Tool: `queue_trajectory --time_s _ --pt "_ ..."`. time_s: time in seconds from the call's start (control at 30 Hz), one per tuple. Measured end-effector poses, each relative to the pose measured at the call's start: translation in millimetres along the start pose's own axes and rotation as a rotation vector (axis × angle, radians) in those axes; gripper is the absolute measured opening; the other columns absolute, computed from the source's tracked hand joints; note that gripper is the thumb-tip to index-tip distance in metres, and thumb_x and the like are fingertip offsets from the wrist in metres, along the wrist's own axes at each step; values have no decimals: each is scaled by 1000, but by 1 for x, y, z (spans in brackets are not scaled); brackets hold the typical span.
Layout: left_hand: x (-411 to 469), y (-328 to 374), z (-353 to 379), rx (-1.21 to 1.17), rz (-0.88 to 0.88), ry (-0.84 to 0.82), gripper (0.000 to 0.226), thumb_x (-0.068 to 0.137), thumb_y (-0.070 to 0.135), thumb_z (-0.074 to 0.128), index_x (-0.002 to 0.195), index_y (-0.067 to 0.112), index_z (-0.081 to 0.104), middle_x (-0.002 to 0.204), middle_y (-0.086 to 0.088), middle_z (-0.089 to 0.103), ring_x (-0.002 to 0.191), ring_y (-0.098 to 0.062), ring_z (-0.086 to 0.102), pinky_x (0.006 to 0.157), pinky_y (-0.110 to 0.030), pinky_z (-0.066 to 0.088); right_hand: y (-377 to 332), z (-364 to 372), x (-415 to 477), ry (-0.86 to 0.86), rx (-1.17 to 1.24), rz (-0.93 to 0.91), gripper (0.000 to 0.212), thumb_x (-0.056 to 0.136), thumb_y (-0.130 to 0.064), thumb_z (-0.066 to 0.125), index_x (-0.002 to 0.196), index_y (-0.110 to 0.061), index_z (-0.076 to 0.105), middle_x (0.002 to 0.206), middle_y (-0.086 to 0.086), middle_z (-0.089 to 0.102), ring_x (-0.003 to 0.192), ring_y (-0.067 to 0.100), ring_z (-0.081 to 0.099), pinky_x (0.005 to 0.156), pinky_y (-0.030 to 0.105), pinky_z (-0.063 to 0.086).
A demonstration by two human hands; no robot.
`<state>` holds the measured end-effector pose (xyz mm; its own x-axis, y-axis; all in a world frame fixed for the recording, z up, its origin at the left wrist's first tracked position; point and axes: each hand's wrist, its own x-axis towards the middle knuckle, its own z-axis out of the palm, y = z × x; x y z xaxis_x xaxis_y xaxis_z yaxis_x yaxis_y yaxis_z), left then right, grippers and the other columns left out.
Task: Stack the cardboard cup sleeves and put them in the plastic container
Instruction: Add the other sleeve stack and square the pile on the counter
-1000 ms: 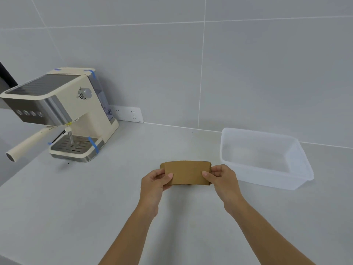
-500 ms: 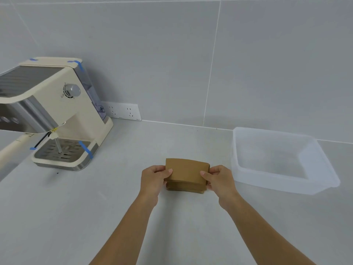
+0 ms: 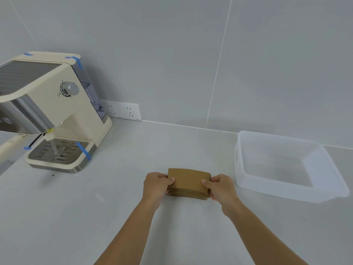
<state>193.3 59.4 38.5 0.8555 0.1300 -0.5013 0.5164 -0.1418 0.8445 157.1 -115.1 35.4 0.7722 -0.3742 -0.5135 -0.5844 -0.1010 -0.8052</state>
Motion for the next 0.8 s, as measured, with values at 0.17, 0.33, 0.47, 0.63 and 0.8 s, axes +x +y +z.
queue_trajectory --time_s 0.17,0.33,0.47,0.63,0.8 --pt "8 8 -3 70 -29 -58 21 76 14 73 78 5 54 84 -11 57 73 -22 54 71 -32 46 -4 -6 6 -28 -56 54 31 80 -34 68 77 -11 47 81 5 48 76 21 48 76 37 46" --pt "10 22 -6 76 -141 -178 57 71 26 79 110 1 47 104 -10 59 100 -26 59 86 -37 53 -20 -12 0 -129 3 140 39 80 -28 70 99 -5 45 96 8 55 96 26 57 92 41 49" --pt "6 26 0 148 -139 -241 38 70 20 80 78 9 45 87 -4 58 91 -24 60 81 -36 53 -22 -8 0 -184 38 152 36 78 -19 73 95 -6 44 87 5 53 83 19 54 64 28 49" --pt "12 22 -1 157 -183 -267 36 68 16 82 83 10 50 92 -5 59 97 -24 59 80 -34 51 -15 -6 4 -163 130 166 33 74 -13 76 91 -5 49 106 11 59 95 23 58 60 24 48" --pt "10 23 -12 42 -276 -405 33 68 12 81 95 6 63 93 -7 65 86 -19 61 75 -28 52 -14 -13 -2 -271 206 206 48 71 -14 79 112 2 58 111 13 65 91 21 62 59 23 47"
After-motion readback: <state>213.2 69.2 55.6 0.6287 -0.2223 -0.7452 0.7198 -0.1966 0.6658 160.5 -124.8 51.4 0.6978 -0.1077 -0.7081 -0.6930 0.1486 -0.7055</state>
